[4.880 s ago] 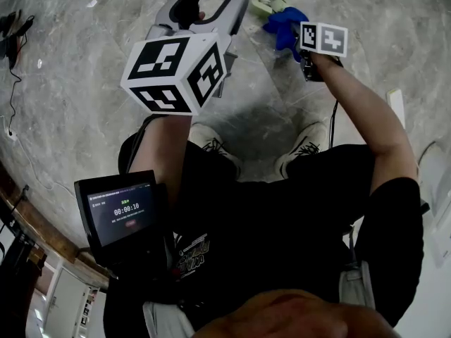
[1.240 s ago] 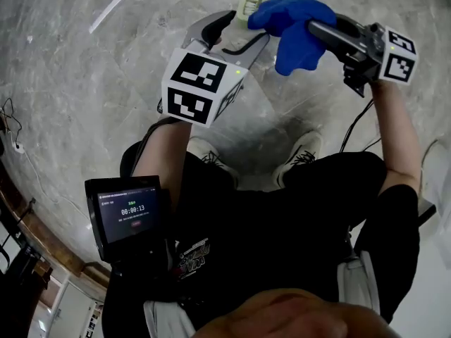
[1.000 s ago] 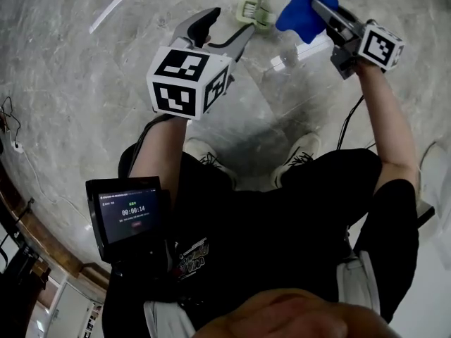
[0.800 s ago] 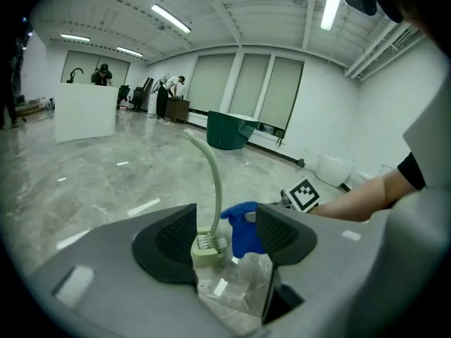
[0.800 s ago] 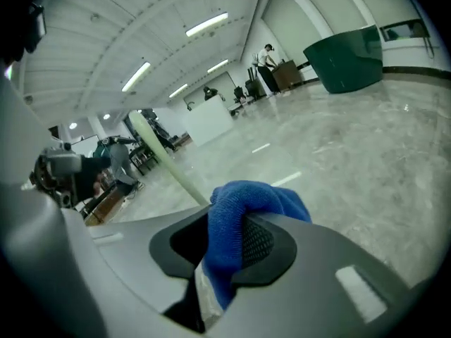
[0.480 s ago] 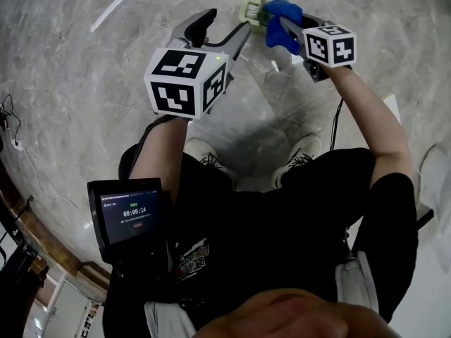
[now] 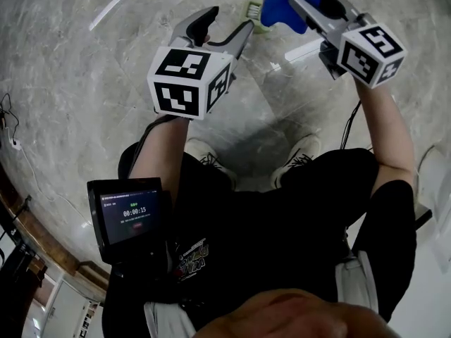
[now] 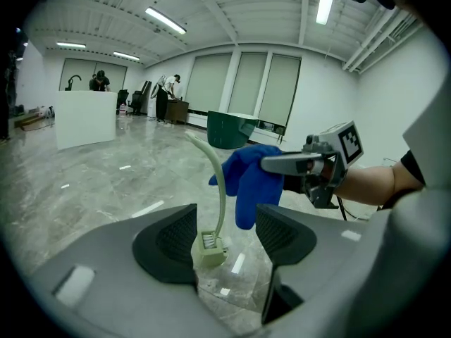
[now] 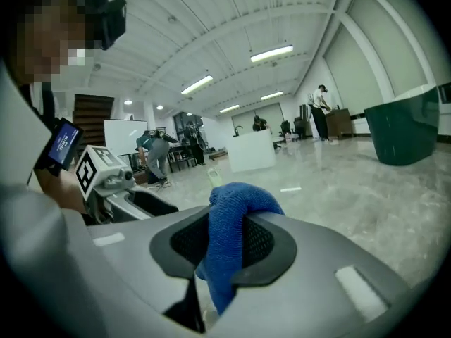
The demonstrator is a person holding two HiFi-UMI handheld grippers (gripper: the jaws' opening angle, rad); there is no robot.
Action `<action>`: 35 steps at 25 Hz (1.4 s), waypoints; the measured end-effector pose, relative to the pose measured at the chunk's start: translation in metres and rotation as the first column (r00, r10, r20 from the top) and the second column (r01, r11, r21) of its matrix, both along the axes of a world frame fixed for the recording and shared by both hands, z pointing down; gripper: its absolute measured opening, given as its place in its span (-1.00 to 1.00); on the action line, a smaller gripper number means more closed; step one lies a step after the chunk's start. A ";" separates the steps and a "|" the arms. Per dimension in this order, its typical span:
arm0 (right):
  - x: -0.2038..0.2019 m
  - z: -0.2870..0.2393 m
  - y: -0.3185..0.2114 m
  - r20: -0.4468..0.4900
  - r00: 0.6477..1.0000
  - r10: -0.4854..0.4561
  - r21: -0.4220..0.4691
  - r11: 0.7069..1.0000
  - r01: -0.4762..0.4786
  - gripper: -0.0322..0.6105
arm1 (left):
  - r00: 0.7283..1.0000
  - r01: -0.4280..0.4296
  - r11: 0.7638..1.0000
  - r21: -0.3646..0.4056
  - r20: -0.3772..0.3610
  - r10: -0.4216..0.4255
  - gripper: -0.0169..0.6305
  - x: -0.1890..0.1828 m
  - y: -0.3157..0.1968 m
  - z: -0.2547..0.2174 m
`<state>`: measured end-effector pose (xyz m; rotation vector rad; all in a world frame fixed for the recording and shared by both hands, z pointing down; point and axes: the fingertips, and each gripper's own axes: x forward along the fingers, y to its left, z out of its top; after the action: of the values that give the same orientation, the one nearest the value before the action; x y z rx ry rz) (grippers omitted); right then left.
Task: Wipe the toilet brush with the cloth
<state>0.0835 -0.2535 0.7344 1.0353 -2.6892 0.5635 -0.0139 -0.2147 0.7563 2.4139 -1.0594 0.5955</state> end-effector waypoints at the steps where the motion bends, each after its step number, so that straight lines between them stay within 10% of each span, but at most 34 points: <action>1: -0.003 -0.015 0.001 0.006 1.000 -0.009 0.040 0.999 0.009 -0.64 | 1.000 0.001 1.000 0.000 0.001 -0.001 -0.14 -0.001 0.001 0.000; 12: -0.032 -0.139 0.021 0.116 0.985 -0.127 0.304 0.949 0.087 -0.63 | 1.000 0.013 1.000 0.015 -0.003 -0.013 -0.14 -0.008 0.001 -0.003; 20: -0.037 -0.096 0.044 -0.059 0.977 -0.205 0.374 0.903 0.212 -0.63 | 0.999 0.044 0.998 0.040 -0.003 -0.044 -0.14 -0.014 -0.006 -0.009; 26: 0.037 -0.042 -0.007 0.008 0.996 0.087 0.226 0.970 -0.086 -0.64 | 0.996 0.082 0.994 0.070 -0.036 -0.080 -0.18 -0.021 -0.013 -0.020; 30: 0.097 0.003 -0.036 0.051 0.958 0.284 0.073 0.955 -0.287 -0.64 | 0.997 0.080 0.995 0.066 -0.011 -0.080 -0.18 -0.023 -0.014 -0.014; 35: 0.133 0.128 -0.024 -0.230 0.928 0.293 -0.091 0.943 -0.321 -0.64 | 0.995 0.100 0.994 0.043 -0.014 -0.100 -0.18 -0.027 -0.016 -0.009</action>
<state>0.2160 -0.2773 0.8622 1.4059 -2.2881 0.6283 -0.0405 -0.2308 0.7474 2.3821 -1.1920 0.5288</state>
